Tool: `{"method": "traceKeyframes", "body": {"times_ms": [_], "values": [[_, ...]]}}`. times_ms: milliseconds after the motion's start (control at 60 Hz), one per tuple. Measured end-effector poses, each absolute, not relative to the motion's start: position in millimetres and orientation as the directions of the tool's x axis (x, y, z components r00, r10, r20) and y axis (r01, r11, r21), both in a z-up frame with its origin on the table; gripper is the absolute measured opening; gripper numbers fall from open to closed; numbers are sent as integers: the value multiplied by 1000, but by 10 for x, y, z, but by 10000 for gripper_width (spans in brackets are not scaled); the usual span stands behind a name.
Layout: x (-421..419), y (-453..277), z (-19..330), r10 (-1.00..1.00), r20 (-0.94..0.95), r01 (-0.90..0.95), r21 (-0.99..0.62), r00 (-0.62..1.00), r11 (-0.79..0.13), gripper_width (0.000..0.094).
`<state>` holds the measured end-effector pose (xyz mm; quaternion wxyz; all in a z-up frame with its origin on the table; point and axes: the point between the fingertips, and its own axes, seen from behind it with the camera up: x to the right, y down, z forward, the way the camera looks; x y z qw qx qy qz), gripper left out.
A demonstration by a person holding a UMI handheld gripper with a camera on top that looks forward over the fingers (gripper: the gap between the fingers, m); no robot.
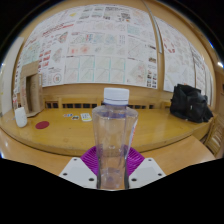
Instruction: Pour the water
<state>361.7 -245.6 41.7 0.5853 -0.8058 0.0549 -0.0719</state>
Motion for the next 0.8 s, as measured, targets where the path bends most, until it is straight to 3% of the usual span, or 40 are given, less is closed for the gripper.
{"method": "traceKeyframes", "body": {"times_ms": [183, 433, 533, 617, 717, 800], "values": [[3673, -2349, 954, -237, 197, 120, -946, 951, -302, 305], [3302, -1888, 2523, -352, 618, 527, -785, 703, -326, 304], [2737, -1535, 3156, -331, 807, 740, -585, 490, -332, 309], [2138, -1191, 3458, -284, 923, 878, -349, 261, -327, 308], [1363, -757, 3448, -171, 985, 957, -33, -17, -288, 307], [733, -477, 3246, -97, 970, 958, 199, -222, -208, 308]]}}
